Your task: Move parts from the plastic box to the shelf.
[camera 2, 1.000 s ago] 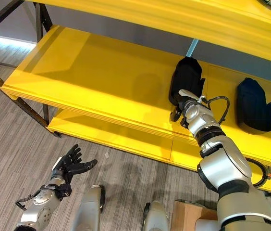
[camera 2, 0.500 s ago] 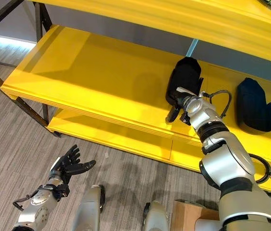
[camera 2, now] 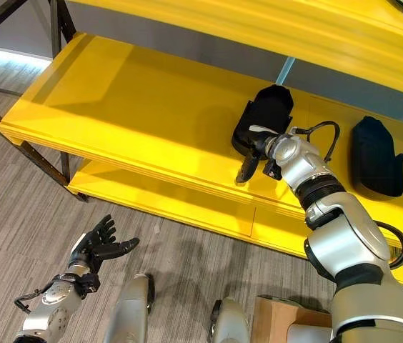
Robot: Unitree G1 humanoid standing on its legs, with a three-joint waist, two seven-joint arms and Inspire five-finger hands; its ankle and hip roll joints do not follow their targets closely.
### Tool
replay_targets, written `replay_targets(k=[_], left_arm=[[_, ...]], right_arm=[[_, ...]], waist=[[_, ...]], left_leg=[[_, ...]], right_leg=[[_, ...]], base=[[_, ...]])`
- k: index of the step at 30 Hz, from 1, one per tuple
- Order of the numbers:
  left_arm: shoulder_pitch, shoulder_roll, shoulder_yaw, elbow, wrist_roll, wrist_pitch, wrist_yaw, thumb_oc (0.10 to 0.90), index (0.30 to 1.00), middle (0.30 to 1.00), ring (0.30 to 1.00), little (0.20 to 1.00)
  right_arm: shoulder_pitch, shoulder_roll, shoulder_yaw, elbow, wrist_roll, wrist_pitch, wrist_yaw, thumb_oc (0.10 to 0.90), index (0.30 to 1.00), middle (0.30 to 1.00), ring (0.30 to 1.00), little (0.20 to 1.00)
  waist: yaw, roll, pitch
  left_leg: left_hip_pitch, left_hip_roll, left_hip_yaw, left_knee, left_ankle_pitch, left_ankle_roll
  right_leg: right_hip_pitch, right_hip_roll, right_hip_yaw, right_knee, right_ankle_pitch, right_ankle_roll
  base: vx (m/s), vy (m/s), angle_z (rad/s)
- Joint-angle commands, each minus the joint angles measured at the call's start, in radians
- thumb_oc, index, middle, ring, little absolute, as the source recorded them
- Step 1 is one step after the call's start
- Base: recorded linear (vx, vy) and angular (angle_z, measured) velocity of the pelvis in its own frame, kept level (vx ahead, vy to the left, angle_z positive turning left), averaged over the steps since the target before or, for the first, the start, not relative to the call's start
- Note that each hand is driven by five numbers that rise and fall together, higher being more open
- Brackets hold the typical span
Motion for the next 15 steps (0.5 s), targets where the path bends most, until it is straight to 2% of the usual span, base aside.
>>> replay_targets(k=[1, 15], left_arm=[[0.0, 0.052, 0.029, -0.082, -0.008, -0.05, -0.032, 0.9, 1.0, 1.0, 1.0, 1.0], [0.005, 0.049, 0.036, -0.081, -0.008, -0.045, -0.036, 0.9, 1.0, 1.0, 1.0, 1.0]], right_arm=[[-0.112, -0.093, 0.02, -0.023, 0.02, -0.022, -0.017, 0.9, 1.0, 1.0, 1.0, 1.0], [-0.073, -0.14, 0.015, -0.034, 0.012, -0.023, 0.009, 0.9, 1.0, 1.0, 1.0, 1.0]], waist=[[0.005, -0.022, -0.07], [-0.009, -0.021, -0.074]], left_leg=[[0.03, 0.127, -0.091, -0.048, 0.053, -0.079], [0.028, 0.133, -0.09, -0.045, 0.054, -0.081]], right_leg=[[0.041, -0.023, 0.03, -0.053, 0.095, -0.01], [0.034, -0.018, 0.033, -0.05, 0.093, -0.009]], base=[[-0.01, -0.014, -0.04], [0.0, -0.002, -0.01]])
